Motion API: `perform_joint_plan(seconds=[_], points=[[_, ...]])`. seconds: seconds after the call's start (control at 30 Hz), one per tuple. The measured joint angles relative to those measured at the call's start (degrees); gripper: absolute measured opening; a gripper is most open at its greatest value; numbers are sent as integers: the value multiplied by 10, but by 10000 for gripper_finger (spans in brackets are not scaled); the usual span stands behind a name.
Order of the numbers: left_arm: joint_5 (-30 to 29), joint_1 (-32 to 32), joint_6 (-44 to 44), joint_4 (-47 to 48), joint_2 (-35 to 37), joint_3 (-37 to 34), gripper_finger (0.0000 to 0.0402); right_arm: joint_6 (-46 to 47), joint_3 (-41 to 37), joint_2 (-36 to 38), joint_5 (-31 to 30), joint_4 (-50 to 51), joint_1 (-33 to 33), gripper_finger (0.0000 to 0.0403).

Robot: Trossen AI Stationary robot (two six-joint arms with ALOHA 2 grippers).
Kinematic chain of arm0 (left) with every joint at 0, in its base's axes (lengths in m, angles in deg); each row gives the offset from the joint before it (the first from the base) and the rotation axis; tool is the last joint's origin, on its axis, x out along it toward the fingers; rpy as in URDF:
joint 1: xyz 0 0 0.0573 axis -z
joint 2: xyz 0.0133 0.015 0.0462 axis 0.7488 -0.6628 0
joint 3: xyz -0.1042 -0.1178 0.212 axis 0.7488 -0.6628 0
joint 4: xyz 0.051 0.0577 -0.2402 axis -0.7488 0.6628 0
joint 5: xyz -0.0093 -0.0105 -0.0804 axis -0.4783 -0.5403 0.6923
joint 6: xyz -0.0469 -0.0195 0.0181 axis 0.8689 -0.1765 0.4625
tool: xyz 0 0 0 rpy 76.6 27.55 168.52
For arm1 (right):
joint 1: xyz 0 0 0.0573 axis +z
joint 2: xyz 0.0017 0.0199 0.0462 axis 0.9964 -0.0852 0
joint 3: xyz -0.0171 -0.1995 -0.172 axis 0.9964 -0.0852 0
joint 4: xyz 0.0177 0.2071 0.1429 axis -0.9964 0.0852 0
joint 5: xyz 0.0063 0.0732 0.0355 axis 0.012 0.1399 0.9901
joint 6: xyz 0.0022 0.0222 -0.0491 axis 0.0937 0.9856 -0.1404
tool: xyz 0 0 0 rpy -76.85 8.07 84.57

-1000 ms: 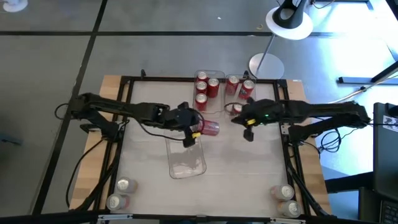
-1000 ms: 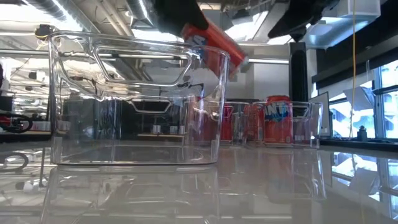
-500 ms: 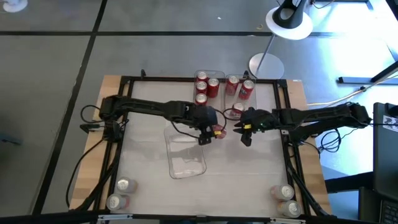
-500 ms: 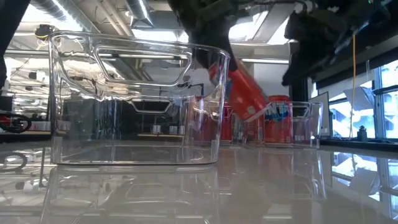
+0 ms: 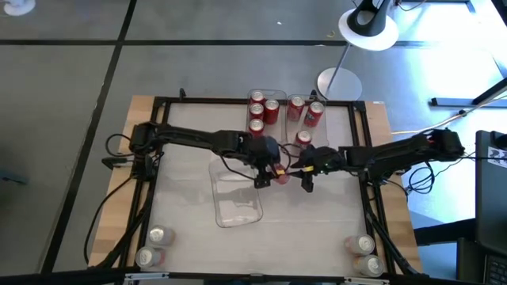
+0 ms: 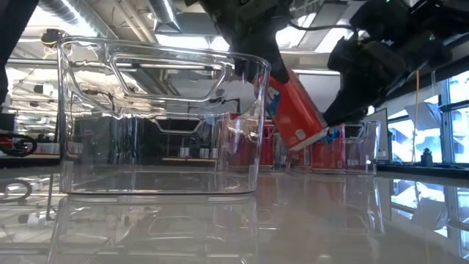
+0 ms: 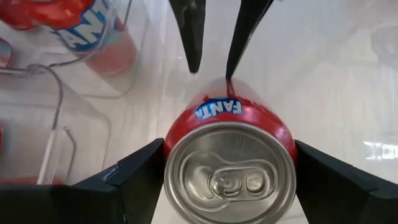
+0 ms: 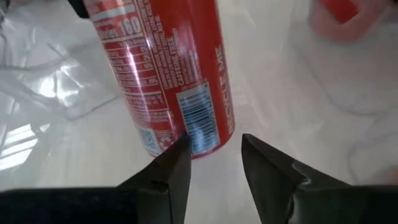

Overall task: Sort soda cans
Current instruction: Put the red soda can into the top right transparent bin

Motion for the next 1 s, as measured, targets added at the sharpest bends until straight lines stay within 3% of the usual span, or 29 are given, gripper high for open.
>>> perform_joint_plan(seconds=[0.23,0.5,1.0], points=[[2,-1,-7,-35,-14,0,292,6,0,-58,-1,-36,0,140],[17,-1,-18,-74,-37,0,292,3,-2,-75,-12,-56,0,140],[20,-6,-26,-88,-78,2,292,30,13,-43,-2,91,0,140]])
